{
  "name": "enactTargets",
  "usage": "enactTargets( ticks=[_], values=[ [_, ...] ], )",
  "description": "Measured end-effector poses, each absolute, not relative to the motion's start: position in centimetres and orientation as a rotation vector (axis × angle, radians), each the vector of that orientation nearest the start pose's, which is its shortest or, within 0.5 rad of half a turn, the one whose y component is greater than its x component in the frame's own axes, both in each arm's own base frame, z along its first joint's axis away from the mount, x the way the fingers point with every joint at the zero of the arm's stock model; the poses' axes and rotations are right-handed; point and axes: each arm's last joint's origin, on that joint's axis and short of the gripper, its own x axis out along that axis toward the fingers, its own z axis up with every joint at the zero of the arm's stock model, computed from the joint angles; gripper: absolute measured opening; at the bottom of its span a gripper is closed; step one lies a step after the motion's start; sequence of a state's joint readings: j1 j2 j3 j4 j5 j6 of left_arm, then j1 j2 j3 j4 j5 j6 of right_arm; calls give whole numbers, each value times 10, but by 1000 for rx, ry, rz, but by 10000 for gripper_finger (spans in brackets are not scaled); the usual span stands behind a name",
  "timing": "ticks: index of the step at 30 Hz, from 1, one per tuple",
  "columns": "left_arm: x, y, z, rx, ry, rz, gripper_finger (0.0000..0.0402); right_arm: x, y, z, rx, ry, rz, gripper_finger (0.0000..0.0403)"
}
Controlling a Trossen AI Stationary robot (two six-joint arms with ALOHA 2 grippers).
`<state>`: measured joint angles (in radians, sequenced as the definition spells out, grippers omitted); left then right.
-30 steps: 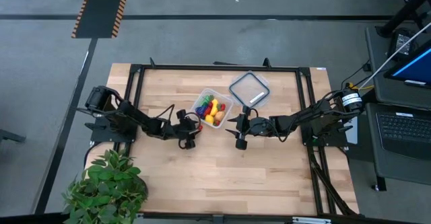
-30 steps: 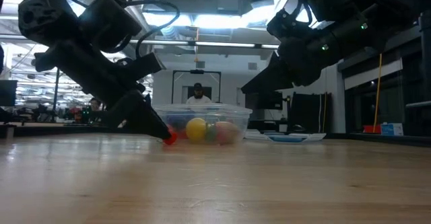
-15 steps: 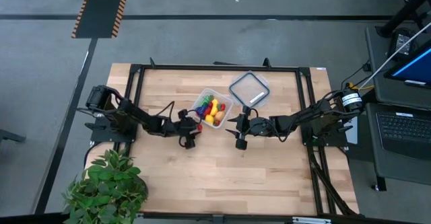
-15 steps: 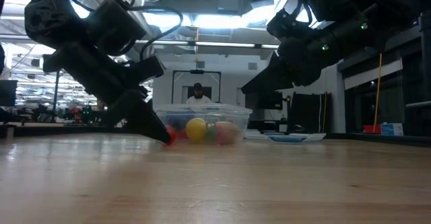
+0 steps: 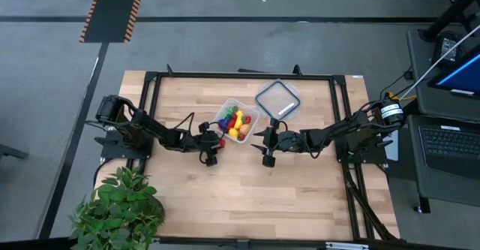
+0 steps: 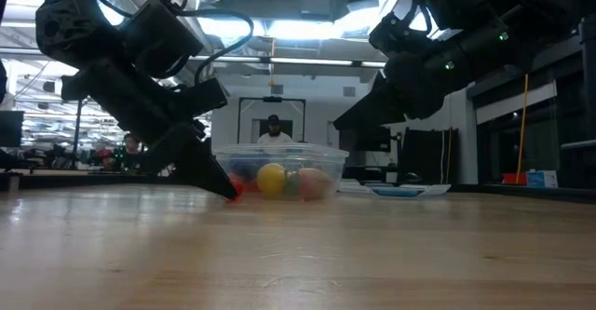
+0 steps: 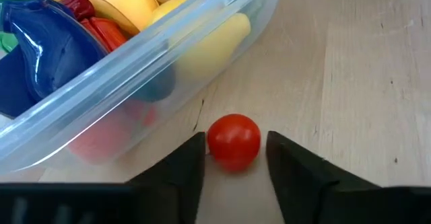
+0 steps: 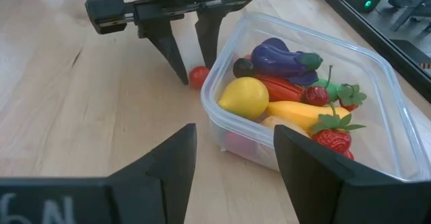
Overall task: Pick and placing Produce into tupperware
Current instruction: Put the red cherry into the transparent container
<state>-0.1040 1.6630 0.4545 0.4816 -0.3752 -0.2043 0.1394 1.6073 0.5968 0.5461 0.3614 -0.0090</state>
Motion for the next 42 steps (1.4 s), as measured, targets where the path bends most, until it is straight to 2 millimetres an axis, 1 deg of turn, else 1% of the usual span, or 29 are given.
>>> enactTargets(
  ticks=[5,9,10,23,33,37,42],
  values=[
    [258,-16,96,-25,677,330,82,294,31,149,-124,451,-216,200],
    [258,-16,96,-28,675,328,14,294,31,149,-124,451,-216,200],
    [258,-17,96,-26,674,325,7,294,31,149,-124,452,-216,200],
    [258,-18,96,-44,679,278,2,293,31,148,-124,463,-216,200],
    [258,-18,96,-45,680,276,26,293,31,148,-125,465,-216,200],
    [258,-18,96,-45,680,277,33,293,31,147,-94,470,-223,200],
    [258,-18,96,-45,679,278,38,291,33,143,-37,516,-134,200]
  ],
)
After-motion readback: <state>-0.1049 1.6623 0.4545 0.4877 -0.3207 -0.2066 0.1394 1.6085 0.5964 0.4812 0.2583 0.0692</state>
